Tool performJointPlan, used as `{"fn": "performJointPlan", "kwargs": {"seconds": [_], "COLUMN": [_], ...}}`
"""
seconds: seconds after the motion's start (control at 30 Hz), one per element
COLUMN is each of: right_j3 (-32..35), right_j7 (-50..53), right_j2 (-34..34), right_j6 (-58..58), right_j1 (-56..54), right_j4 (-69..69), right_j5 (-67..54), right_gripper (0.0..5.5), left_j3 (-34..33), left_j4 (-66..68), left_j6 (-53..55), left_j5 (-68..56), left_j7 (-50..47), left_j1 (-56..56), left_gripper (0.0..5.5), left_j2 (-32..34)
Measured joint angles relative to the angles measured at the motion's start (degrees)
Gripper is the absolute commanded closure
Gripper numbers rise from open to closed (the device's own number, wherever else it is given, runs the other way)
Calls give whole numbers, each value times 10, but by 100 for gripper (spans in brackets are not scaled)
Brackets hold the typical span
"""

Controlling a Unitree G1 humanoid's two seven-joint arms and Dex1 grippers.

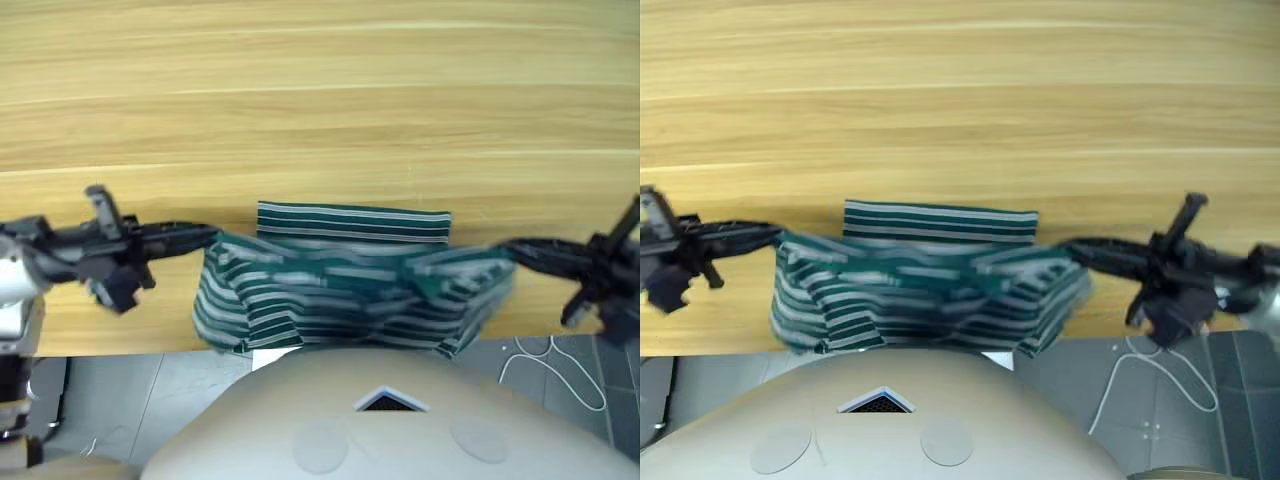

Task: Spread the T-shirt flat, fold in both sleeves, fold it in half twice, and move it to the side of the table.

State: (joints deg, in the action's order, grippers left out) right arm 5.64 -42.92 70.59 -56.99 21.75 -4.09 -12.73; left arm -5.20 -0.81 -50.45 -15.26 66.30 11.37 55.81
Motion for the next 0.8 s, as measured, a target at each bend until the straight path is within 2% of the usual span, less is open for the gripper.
{"fn": "performJointPlan", "kwargs": {"seconds": [0.13,0.2,0.3,0.37,0.53,0.6,0.63,0.8], "right_j3": [-81,-137,-188,-203,-216,-215,-215,-222], "right_j7": [10,65,160,215,367,456,494,566], "right_j2": [-56,-113,-201,-237,-278,-279,-284,-316], "right_j6": [108,171,243,276,354,368,370,315], "right_j1": [-269,-445,-641,-733,-940,-988,-986,-838], "right_j4": [137,225,332,391,560,639,674,718], "right_j5": [151,238,309,339,392,412,418,433], "right_gripper": [549,549,549,549,549,549,549,549], "left_j3": [51,81,113,119,136,144,152,182], "left_j4": [129,211,319,386,568,640,669,697], "left_j6": [38,68,132,168,243,231,211,65], "left_j5": [114,160,209,233,308,351,368,412], "left_j7": [-17,-51,-163,-232,-430,-544,-592,-710], "left_j1": [-183,-333,-533,-638,-872,-914,-902,-691], "left_gripper": [550,550,550,550,550,550,550,550], "left_j2": [-26,-56,-114,-141,-160,-151,-149,-174]}}
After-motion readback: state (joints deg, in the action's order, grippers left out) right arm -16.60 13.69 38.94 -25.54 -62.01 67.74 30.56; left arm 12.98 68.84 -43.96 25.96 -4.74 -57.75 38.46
